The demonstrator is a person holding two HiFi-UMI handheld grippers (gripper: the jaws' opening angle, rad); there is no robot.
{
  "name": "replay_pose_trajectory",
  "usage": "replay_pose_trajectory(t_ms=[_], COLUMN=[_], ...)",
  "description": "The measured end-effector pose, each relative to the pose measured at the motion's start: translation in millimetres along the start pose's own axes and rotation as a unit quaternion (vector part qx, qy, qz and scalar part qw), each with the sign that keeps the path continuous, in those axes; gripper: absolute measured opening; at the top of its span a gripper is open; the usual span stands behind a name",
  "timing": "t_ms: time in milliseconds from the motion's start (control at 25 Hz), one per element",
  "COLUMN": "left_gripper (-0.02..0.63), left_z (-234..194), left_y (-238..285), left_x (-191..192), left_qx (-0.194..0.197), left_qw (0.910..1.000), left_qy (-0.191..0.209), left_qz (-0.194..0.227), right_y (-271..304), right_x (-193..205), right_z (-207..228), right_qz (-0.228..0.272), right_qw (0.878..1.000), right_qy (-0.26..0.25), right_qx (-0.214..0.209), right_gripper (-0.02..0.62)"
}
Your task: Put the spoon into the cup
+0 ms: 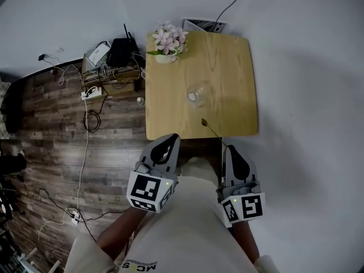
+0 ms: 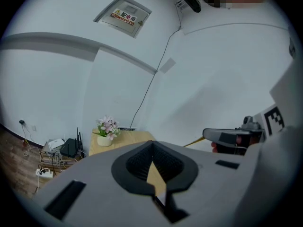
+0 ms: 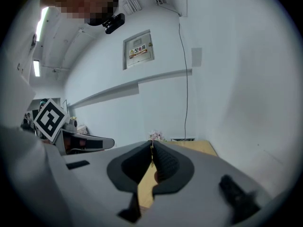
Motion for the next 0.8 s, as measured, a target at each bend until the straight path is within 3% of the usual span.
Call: replay_pose_trajectory(t_ms=[320,800], left_gripper=[0.011,0.011], left_z=[-8.0,-24.5], left_y=[22.8,44.0], left_x=[-12.5,-4.6], left_qx=[-0.039,-0.080], left_qw=[0.9992,0.9964], left_qy=[0.001,-0.015], left_qz=[-0.006,-0.026], right_y=[42.1,97.9], right_x=[-7.5,11.9], right_z=[19.4,36.6], right_qz=[0.006,-0.017], right_qw=[0.999,0.999], right_qy=[0.021,-0.005], right_qx=[-0.026,-0.048], right_gripper=[0.034,0.034])
Point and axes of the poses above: the fingertips, and each gripper's own axes: y forward along the fingers, z to its right, x out of its underside, the point moved 10 cm from there along -y, backward along the fingers, and after that the axes turned 7 degrees about x, right-handed, at the moved point
